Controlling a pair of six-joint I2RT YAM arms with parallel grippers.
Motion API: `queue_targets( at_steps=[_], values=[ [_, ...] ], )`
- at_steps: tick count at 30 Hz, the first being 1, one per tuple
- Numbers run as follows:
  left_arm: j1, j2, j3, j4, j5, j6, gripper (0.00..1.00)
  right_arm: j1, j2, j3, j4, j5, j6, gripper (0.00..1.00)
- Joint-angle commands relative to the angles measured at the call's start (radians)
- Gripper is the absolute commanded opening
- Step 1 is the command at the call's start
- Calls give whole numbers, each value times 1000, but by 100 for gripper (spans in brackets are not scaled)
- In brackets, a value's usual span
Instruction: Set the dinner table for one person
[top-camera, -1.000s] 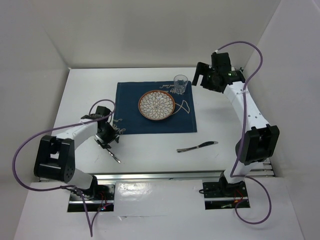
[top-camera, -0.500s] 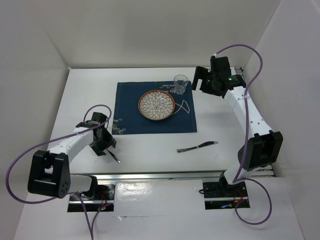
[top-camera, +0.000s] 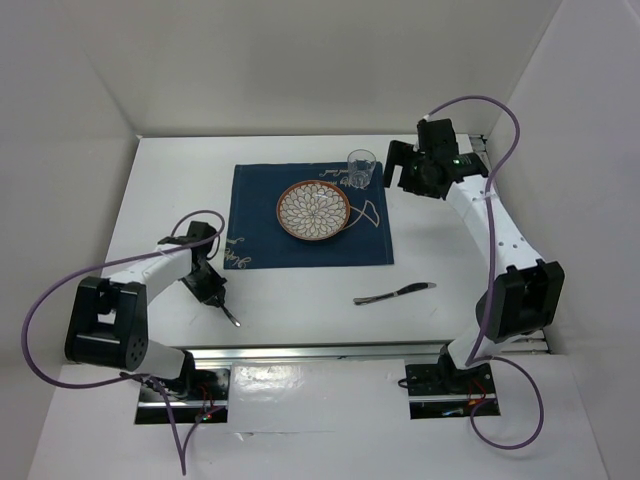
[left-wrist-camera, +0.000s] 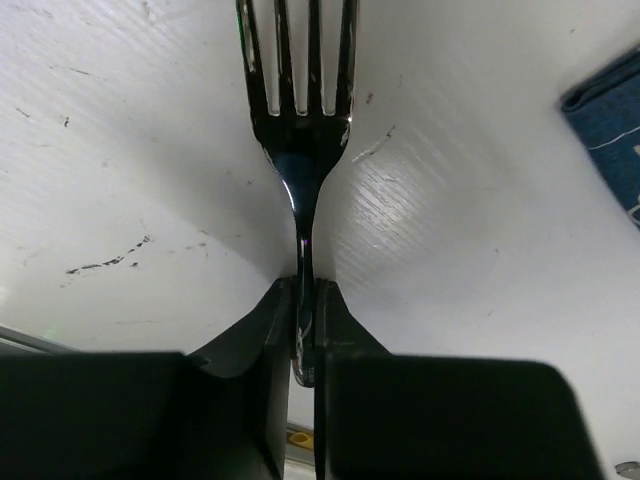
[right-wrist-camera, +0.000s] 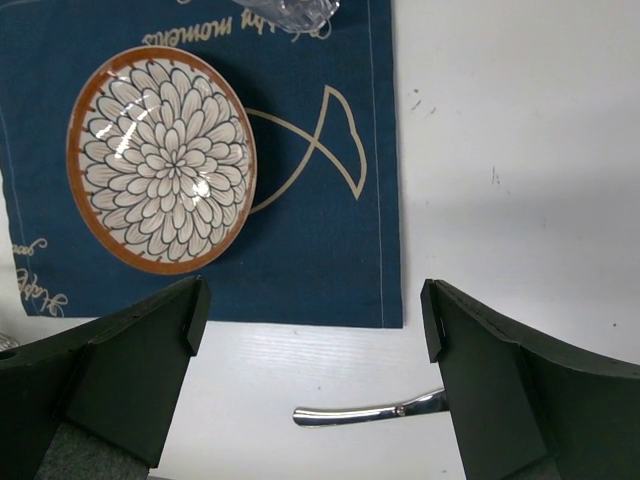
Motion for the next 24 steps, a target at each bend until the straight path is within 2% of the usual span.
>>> queue_targets(
  at_steps=[1, 3, 6, 9, 11, 16, 18, 19, 24],
  values=[
    [2, 61, -42, 82, -48, -57, 14, 10, -41, -7, -7, 26, -18, 100],
    [2, 6, -32, 49, -77, -71, 1, 10, -50, -7, -7, 26, -27, 100],
    [2, -87, 20, -44, -157, -65, 0, 10, -60, -16, -18, 37, -27, 100],
    [2, -199, 99, -10, -203, 108, 0, 10, -73, -16, -18, 37, -27, 100],
    [2, -197, 184, 0, -142, 259, 0, 10, -84, -28, -18, 9, -27, 100],
    [-83, -1, 486, -44, -84, 441, 0, 10, -117, -88, -18, -40, -18, 100],
    [-146, 134, 575, -57, -93, 498, 0, 10, -139, -126, -27, -40, -7, 100],
    [-159, 186, 671, -92, -93, 547, 0, 10, -139, -142, -27, -40, 8, 100],
    [-205, 490, 979, -184, -127, 612, 0, 10, -205, -260, -62, -13, 85, 100]
  ],
)
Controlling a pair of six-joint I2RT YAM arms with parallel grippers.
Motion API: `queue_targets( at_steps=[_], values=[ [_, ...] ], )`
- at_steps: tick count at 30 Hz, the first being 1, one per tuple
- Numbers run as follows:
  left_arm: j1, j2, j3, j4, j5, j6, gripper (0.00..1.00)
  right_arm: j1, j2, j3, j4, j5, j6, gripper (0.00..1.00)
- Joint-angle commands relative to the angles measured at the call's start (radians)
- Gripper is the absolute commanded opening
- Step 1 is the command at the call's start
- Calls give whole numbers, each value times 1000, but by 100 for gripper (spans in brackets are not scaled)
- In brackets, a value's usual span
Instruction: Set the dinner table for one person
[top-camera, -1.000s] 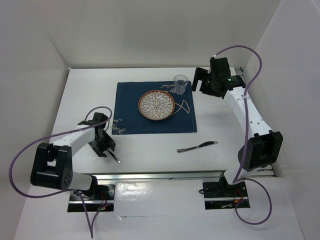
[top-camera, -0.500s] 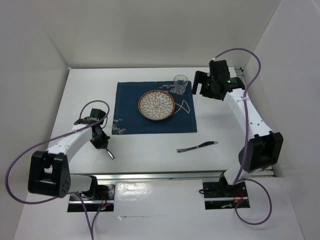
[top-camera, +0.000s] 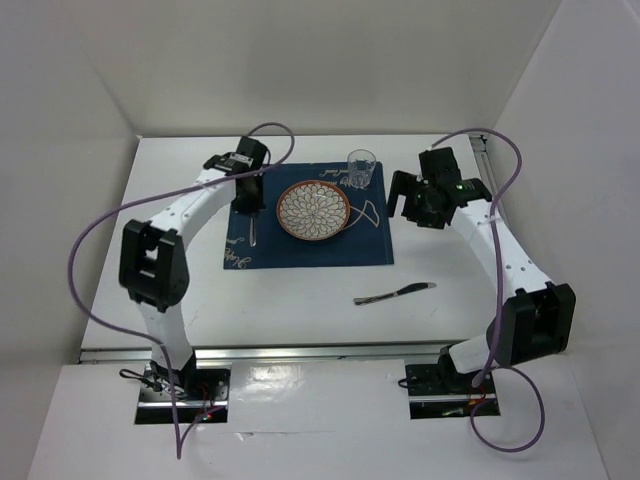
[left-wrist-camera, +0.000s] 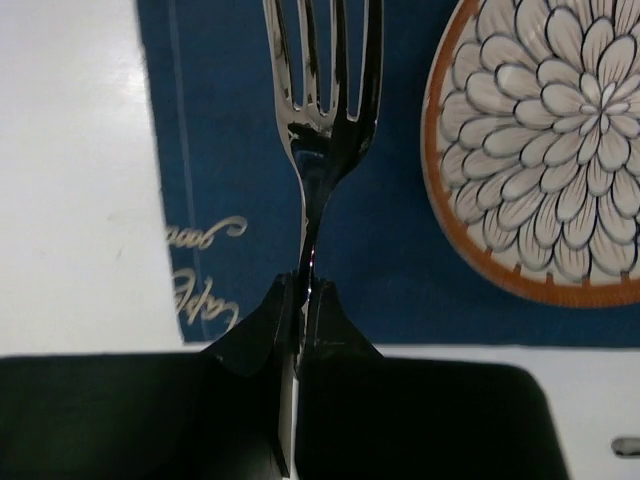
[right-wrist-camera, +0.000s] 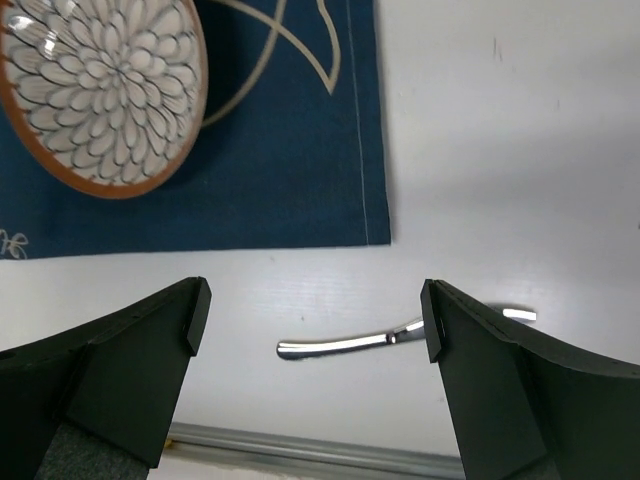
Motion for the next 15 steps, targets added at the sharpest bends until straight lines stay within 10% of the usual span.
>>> queue_targets(
  at_steps=[1, 15],
  values=[
    [-16, 147, 137, -116, -20, 98, 0, 19, -76, -54, -47, 32, 71, 100],
    [-16, 482, 413, -213, -10, 86, 0, 87, -213, -344, -96, 136, 425, 100]
  ],
)
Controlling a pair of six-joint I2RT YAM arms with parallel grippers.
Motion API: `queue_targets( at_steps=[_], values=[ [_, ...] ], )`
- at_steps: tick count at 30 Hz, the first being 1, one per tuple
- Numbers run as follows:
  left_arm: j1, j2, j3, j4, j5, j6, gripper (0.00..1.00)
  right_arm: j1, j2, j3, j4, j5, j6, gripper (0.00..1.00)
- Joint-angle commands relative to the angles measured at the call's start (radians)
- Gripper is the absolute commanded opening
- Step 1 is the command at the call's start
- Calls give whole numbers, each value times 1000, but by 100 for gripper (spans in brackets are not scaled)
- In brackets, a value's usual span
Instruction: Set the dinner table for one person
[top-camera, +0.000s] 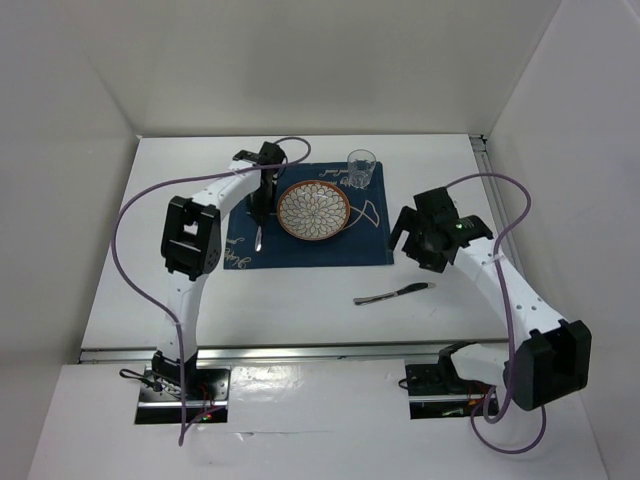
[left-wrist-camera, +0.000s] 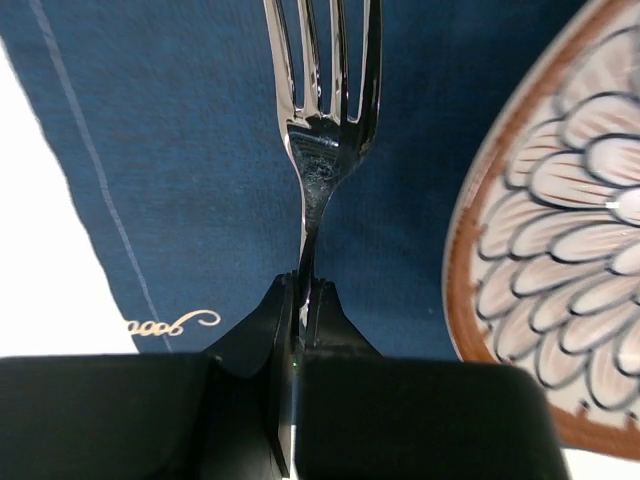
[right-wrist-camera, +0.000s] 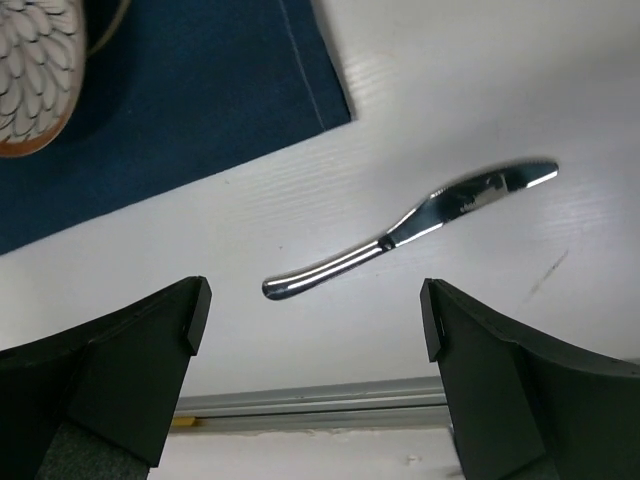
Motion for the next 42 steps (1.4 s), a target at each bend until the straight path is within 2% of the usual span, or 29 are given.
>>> queue_targets(
  at_steps=[1, 4, 7, 10, 12, 13, 16, 22, 25, 26, 30, 34, 35, 39, 42],
  values=[
    [3, 25, 31, -40, 6, 5, 0, 20, 40, -32, -50, 42, 157, 100],
    [3, 48, 31, -18, 43, -33, 0, 65, 112, -53, -84, 100, 247, 100],
    [3, 62, 40, -18, 31, -47, 0, 74, 161, -67, -83, 57, 312, 100],
    [3, 74, 53, -53, -1, -80, 0, 92, 174, -116, -20, -12, 384, 93],
    [3, 56, 53, -44, -1, -90, 8, 92, 149, -153, 19, -59, 448, 90],
    [3, 56, 53, -44, -1, -90, 18, 92, 149, -188, 48, -60, 471, 87],
    [3, 16, 71, -44, -1, -80, 28, 92, 149, -211, 68, -73, 540, 83],
    [3, -7, 160, -107, -3, -68, 73, 102, 233, -211, 115, -15, 586, 80],
    [3, -73, 172, -118, -12, -68, 86, 102, 308, -187, 134, -6, 597, 76],
    [3, -93, 183, -129, -12, -68, 86, 112, 328, -174, 134, 5, 597, 76],
    [3, -209, 183, -150, -21, -79, 86, 134, 399, -164, 123, 29, 654, 64],
    [3, -358, 110, -150, -11, -100, 86, 155, 434, -176, 132, 51, 692, 51],
    [3, -358, 109, -141, -11, -100, 86, 155, 434, -176, 132, 51, 692, 51],
    [3, -455, 53, -141, 11, -110, 86, 155, 454, -211, 177, 60, 714, 40],
    [3, -504, 28, -141, 23, -110, 86, 167, 454, -211, 162, 106, 714, 24]
  ],
)
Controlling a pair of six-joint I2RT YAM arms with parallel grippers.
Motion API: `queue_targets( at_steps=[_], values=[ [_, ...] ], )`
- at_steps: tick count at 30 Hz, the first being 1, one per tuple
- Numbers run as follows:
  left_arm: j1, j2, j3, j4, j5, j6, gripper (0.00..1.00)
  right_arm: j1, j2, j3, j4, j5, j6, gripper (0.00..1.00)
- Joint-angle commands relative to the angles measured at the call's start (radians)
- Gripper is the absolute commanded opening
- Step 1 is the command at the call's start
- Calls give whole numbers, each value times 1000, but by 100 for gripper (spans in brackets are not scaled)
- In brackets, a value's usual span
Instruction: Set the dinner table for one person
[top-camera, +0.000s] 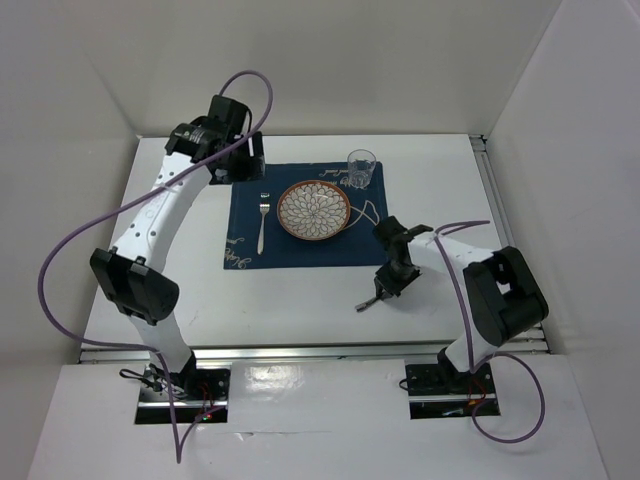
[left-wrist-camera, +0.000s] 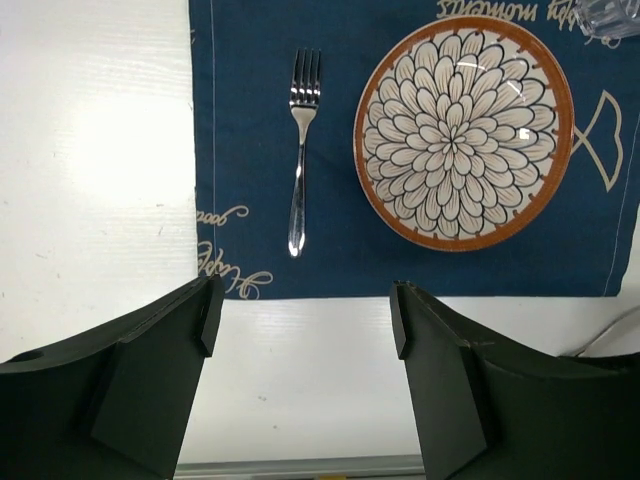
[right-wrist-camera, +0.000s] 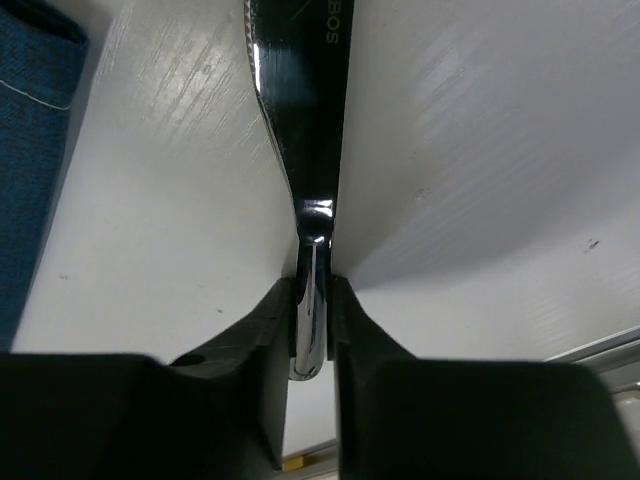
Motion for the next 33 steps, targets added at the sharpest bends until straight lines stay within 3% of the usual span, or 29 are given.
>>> queue_targets(
  at_steps=[1, 2, 4, 8, 17, 22, 23, 24, 26, 28, 30, 32, 33],
  values=[
    [0, -37, -40, -10, 29, -19, 86, 24, 64, -47, 57, 146, 46, 17],
    [0, -38, -41, -10, 29, -19, 86, 36, 52, -38, 37, 168, 46, 8],
    [0, -47, -50, -10, 38, -19, 86, 45, 21, -27, -21, 226, 37, 0],
    [0, -56, -83, -10, 47, -19, 86, 45, -63, 16, -69, 303, -53, 0],
    [0, -56, -111, 10, 47, -28, 86, 45, -111, 236, -23, 361, -529, 0],
    [0, -56, -111, 10, 47, -19, 86, 45, -44, 339, -76, 287, -566, 2],
    [0, -56, -111, 10, 47, -19, 86, 45, -34, 324, -76, 265, -549, 5],
    [0, -56, -111, 10, 47, -19, 86, 34, -34, 303, -76, 222, -532, 15],
    [0, -56, -122, 10, 47, -19, 86, 1, -45, 217, -25, 172, -506, 26],
    [0, -56, -131, 10, 47, -19, 86, -27, -54, 163, 10, 77, -494, 53],
    [0, -56, -142, 10, 36, -19, 86, -51, -77, 94, 65, 26, -485, 73],
    [0, -56, -152, 10, 36, -19, 86, -64, -91, 51, 76, -14, -465, 84],
    [0, -56, -153, 10, 36, -19, 86, -73, -91, 42, 90, -23, -456, 84]
  ],
)
